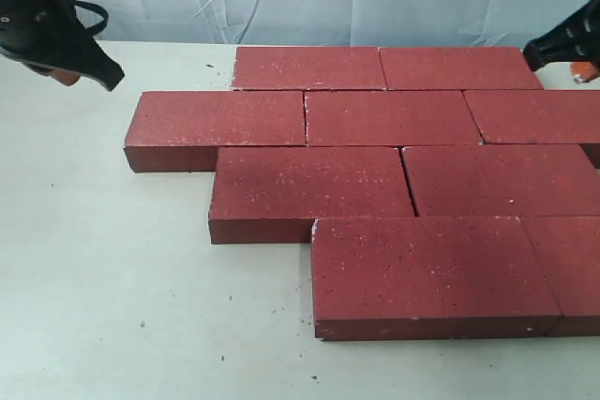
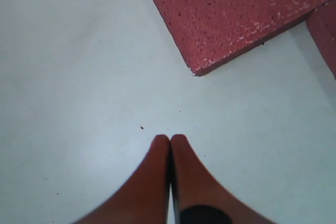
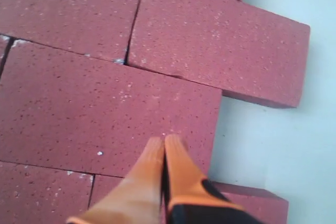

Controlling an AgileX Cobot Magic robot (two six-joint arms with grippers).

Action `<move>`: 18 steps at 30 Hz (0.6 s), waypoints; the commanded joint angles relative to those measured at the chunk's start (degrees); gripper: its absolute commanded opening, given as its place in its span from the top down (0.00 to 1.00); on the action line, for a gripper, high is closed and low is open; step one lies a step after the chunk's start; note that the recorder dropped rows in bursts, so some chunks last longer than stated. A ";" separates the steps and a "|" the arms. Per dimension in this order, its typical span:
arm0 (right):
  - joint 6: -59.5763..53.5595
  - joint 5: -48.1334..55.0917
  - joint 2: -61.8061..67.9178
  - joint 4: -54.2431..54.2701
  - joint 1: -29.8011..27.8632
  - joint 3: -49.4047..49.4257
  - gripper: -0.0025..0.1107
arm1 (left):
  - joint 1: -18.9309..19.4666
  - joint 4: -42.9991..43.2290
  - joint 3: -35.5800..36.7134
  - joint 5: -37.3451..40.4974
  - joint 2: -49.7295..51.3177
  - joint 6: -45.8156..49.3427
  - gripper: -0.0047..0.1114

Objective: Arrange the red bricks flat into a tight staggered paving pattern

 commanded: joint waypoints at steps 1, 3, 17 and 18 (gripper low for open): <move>-0.27 -2.96 -3.41 1.74 -5.77 2.63 0.99 | 0.07 -0.20 2.16 -1.84 -3.04 -0.66 0.96; 0.13 -5.88 -5.48 1.74 -7.67 4.61 0.99 | 0.07 0.04 3.10 -3.05 -4.30 -1.80 0.96; 3.17 -29.24 -27.31 2.13 -11.29 24.98 0.99 | 0.07 -0.09 12.66 -13.35 -17.49 -5.12 0.96; 3.17 -30.53 -28.97 2.13 -11.29 26.29 0.99 | 0.07 -0.30 13.54 -13.75 -18.51 -5.12 0.96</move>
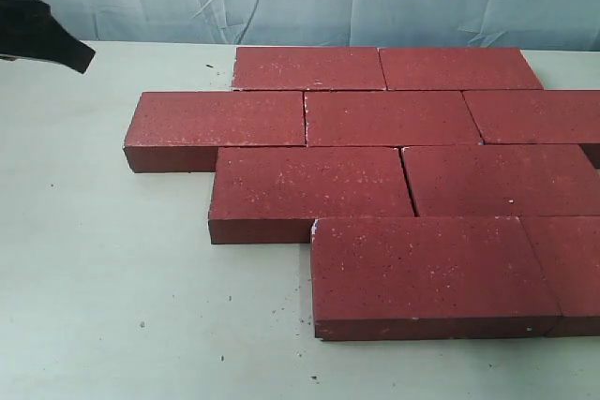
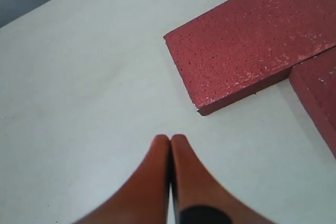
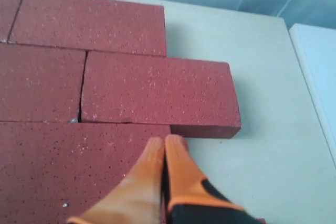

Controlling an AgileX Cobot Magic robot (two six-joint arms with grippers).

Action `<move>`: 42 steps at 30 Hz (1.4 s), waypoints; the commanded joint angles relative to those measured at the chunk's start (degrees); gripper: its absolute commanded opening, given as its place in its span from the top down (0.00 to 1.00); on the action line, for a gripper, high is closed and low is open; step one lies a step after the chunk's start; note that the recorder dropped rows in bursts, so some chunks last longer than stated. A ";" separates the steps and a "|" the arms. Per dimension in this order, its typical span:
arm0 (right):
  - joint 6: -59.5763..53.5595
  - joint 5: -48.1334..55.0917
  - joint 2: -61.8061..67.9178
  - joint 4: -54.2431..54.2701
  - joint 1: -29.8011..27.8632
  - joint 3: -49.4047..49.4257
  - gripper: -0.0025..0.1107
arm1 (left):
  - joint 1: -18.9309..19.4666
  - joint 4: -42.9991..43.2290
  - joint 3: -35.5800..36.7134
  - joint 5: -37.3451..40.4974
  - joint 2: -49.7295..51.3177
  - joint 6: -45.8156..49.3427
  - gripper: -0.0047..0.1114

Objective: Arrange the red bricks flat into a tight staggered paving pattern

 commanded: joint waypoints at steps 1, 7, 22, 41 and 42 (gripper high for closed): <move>0.36 -6.55 -7.21 0.17 -0.37 5.44 0.99 | 0.07 -0.98 3.49 -2.49 -4.87 -0.90 0.96; 0.25 -11.56 -14.76 0.17 -0.37 11.18 0.99 | 0.07 -1.30 9.37 -6.41 -10.93 -2.05 0.96; 0.25 -14.12 -25.02 0.67 -0.37 15.22 0.99 | -0.05 -8.85 21.62 -14.31 -27.85 -2.05 0.96; 0.25 -14.22 -25.01 0.67 -0.37 15.22 0.99 | -0.05 -11.23 21.88 -15.84 -32.12 -1.95 0.96; 0.25 -14.22 -25.01 0.67 -0.37 15.22 0.99 | -0.05 -11.23 21.88 -15.97 -32.12 -1.95 0.96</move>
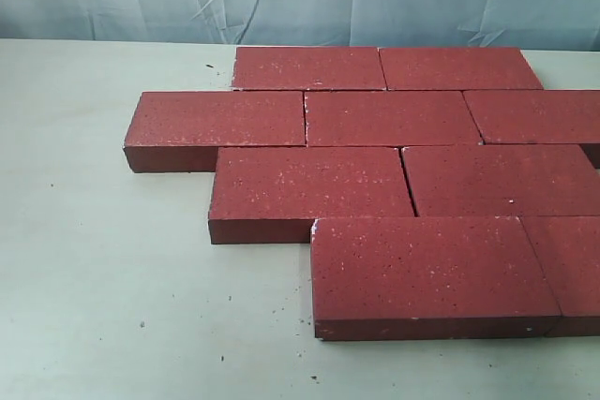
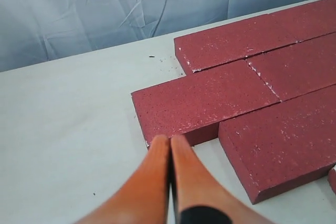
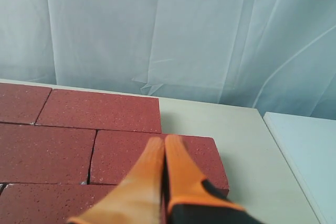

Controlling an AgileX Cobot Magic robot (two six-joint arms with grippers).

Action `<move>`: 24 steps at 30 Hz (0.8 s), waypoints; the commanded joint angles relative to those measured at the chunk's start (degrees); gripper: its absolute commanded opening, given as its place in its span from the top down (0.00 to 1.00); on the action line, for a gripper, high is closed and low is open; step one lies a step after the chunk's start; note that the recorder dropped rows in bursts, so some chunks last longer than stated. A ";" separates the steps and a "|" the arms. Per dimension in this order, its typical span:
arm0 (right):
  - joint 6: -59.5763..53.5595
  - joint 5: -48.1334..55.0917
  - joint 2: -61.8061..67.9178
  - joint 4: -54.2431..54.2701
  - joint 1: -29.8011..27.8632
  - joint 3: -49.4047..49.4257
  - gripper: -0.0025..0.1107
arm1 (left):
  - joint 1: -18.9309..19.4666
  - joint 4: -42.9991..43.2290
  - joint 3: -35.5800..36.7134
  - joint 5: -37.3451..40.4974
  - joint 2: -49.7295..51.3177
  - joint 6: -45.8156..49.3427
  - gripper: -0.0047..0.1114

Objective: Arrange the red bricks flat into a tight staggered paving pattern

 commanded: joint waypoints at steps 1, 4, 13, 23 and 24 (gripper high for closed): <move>0.15 -0.82 -0.31 0.18 -0.32 0.07 0.99 | -0.05 0.84 0.36 -1.88 -0.23 -0.17 0.96; 0.15 -0.82 -0.31 0.18 -0.32 0.07 0.99 | -0.05 2.79 0.96 -4.26 -0.19 -0.17 0.96; 0.15 -0.69 -0.31 0.18 -0.32 0.07 0.99 | -0.05 6.81 12.54 -14.84 -9.43 -0.17 0.96; 0.15 -0.69 -0.31 0.18 -0.32 0.07 0.99 | -0.05 7.03 23.26 -20.13 -16.74 -0.41 0.96; 0.15 -0.69 -0.31 0.18 -0.32 0.07 0.99 | -0.05 7.03 23.93 -20.13 -17.37 -0.57 0.96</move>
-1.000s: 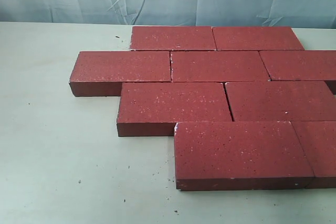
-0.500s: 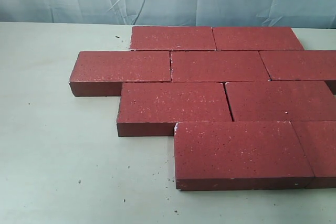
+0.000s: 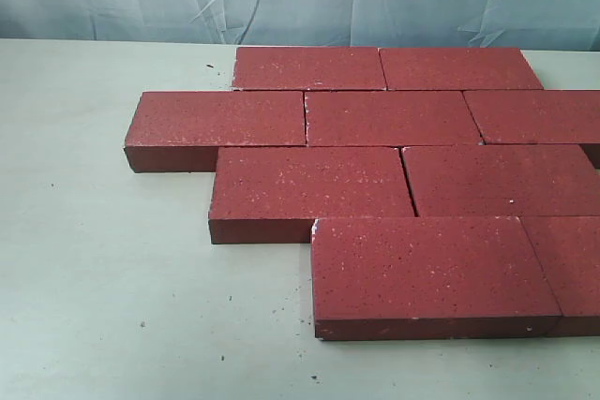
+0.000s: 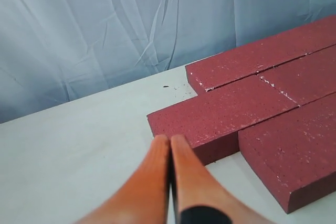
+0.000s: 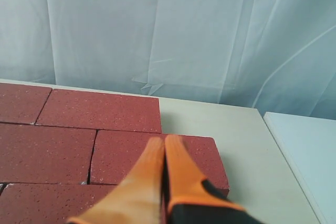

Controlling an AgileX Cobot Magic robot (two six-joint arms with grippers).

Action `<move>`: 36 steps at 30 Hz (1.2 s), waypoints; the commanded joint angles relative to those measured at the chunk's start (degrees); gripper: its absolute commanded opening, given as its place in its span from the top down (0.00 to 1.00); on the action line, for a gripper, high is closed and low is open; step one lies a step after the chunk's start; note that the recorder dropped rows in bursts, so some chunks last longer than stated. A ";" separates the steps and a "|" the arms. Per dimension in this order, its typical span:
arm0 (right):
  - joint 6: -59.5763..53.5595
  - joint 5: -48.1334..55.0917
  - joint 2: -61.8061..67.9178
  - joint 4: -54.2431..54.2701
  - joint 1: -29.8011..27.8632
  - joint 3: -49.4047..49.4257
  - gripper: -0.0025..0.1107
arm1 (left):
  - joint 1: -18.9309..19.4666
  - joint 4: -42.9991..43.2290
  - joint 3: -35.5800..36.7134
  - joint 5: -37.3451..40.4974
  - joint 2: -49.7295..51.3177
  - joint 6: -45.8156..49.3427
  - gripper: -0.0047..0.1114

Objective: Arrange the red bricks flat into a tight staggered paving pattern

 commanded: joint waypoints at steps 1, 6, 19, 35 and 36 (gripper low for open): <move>0.15 -0.69 -0.31 0.19 -0.32 0.07 0.99 | -0.05 0.00 4.74 -1.62 -4.70 -0.73 0.96; 0.15 -0.82 -0.31 0.19 -0.32 0.07 0.99 | -0.05 -0.21 9.04 -1.40 -11.06 -0.73 0.96; 0.15 -0.70 -0.31 0.19 -0.32 0.07 0.99 | 10.56 -4.49 20.39 -1.50 -26.20 -0.19 0.96; 0.15 -0.70 -0.31 0.19 -0.32 0.07 0.99 | 13.76 -5.93 21.68 2.75 -28.93 0.09 0.96; 0.15 -0.70 -0.31 0.19 -0.32 0.07 0.99 | 13.76 -5.93 21.68 2.20 -28.93 0.09 0.96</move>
